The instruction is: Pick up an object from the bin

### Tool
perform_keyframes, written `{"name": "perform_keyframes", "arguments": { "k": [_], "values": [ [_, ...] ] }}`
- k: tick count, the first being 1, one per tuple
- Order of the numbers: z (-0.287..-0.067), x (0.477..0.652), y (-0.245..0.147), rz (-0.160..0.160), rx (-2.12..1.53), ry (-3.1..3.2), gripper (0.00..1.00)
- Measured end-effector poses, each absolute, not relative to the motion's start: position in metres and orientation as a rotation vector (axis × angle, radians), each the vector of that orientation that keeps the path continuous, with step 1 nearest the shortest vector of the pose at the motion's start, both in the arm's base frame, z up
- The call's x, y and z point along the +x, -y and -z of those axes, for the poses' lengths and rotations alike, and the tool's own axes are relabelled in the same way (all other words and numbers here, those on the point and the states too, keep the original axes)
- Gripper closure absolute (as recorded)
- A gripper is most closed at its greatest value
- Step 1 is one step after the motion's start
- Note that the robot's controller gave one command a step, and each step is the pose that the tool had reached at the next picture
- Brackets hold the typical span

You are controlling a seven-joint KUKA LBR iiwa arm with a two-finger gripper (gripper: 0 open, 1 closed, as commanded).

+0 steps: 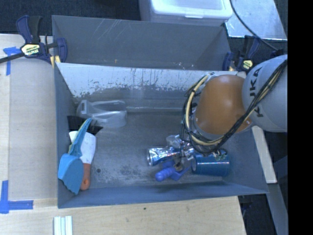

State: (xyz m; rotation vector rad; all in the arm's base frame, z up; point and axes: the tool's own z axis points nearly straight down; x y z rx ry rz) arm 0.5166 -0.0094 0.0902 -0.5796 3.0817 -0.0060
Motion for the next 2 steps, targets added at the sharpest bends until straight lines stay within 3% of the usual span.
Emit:
{"name": "perform_keyframes", "arguments": {
  "k": [2],
  "values": [
    [-0.132, 0.518, 0.009, 0.008, -0.573, -3.076, 1.0]
  ]
}}
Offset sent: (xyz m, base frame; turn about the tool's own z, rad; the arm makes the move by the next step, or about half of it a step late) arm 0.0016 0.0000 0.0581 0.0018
